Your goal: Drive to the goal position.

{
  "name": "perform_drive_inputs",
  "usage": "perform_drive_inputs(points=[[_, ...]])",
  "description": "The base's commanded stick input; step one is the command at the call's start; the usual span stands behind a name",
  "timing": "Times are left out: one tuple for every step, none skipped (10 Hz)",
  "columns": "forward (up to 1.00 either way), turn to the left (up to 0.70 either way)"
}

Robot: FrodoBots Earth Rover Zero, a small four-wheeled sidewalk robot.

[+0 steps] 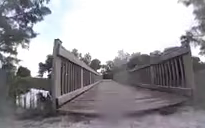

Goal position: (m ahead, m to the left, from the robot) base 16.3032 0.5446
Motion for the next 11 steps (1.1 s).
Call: perform_drive_inputs(points=[[0.70,0.00],[0.70,0.00],[0.70,0.00],[0.70,0.00],[0.70,0.00],[0.70,0.00],[0.70,0.00],[0.70,0.00],[0.70,0.00],[0.70,0.00],[0.70,0.00]])
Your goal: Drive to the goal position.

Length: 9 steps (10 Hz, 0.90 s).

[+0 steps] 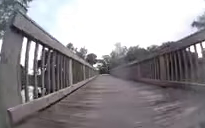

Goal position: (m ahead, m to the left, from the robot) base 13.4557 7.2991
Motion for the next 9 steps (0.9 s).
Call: perform_drive_inputs(points=[[0.70,0.00],[0.70,0.00],[0.70,0.00],[0.70,0.00],[0.70,0.00],[0.70,0.00],[0.70,0.00],[0.70,0.00],[0.70,0.00]])
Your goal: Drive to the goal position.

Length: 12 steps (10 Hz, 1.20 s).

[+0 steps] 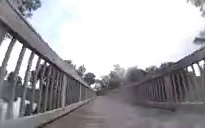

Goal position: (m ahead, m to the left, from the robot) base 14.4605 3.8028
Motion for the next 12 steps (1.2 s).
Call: perform_drive_inputs(points=[[0.70,0.00],[0.70,0.00],[0.70,0.00],[0.70,0.00],[0.70,0.00],[0.70,0.00],[0.70,0.00],[0.70,0.00],[0.70,0.00],[0.70,0.00],[0.70,0.00],[0.70,0.00]])
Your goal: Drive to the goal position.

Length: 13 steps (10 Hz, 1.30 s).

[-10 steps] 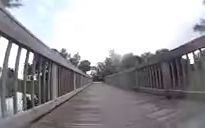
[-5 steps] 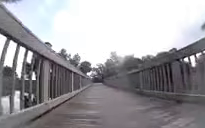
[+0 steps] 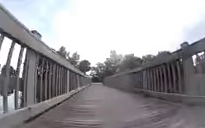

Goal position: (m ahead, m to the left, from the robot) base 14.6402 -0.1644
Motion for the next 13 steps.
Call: perform_drive_inputs(points=[[0.70,0.00],[0.70,0.00],[0.70,0.00],[0.70,0.00],[0.70,0.00],[0.70,0.00],[0.70,0.00],[0.70,0.00],[0.70,0.00],[0.70,0.00],[0.70,0.00],[0.70,0.00],[0.70,0.00]])
